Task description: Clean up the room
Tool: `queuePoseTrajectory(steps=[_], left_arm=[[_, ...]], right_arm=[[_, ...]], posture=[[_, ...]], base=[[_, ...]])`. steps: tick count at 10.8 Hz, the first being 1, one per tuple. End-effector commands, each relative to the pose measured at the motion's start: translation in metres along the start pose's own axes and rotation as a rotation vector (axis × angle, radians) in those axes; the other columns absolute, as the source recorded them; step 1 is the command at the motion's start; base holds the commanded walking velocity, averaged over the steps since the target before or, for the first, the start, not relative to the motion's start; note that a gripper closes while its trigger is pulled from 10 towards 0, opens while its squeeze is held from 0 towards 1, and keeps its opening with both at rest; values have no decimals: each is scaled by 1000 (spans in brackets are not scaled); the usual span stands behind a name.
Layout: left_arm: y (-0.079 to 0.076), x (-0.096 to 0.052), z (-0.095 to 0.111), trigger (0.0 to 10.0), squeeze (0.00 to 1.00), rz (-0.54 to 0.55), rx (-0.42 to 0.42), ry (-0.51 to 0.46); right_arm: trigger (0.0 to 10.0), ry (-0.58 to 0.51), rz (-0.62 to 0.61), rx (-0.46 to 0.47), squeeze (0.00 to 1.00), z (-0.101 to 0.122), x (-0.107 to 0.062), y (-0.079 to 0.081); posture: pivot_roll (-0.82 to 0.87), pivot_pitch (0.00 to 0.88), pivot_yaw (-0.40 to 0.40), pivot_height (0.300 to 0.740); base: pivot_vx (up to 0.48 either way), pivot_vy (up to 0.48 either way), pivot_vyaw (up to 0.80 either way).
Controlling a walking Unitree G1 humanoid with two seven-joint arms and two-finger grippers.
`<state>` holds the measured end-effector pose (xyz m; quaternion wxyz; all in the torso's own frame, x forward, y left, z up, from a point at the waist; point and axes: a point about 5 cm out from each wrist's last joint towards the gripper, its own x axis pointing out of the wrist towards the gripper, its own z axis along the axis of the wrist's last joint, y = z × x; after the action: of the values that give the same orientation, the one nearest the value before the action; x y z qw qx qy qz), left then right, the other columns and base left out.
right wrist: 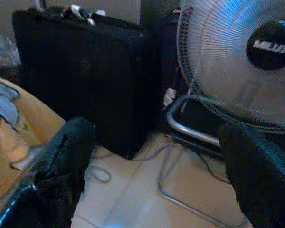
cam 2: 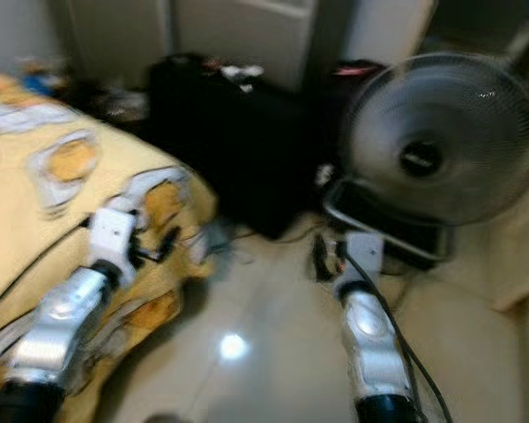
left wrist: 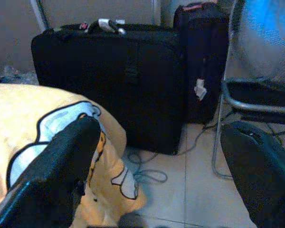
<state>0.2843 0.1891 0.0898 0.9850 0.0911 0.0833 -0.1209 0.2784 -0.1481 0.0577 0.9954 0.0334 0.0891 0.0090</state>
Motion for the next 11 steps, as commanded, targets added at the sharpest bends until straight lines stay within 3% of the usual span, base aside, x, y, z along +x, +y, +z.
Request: queuePoseTrajectory(steps=[1, 3, 11], left_arm=[[-7, 4, 6, 10000, 592, -18, -3, -22], [-7, 4, 6, 10000, 592, -17, -2, -18], [-6, 8, 5, 10000, 592, -11, -9, -30]], right_arm=[[10000, 1, -29, -28, 0, 1, -1, -11], [10000, 1, -30, -32, 0, 1, -1, -11], [10000, -8, -66, -41, 0, 4, 5, -20]], posture=[[53, 0, -43, 740], [51, 0, -40, 740], [17, 0, -35, 740]], base=[[296, 0, -675], [298, 0, -447], [297, 0, 0]])
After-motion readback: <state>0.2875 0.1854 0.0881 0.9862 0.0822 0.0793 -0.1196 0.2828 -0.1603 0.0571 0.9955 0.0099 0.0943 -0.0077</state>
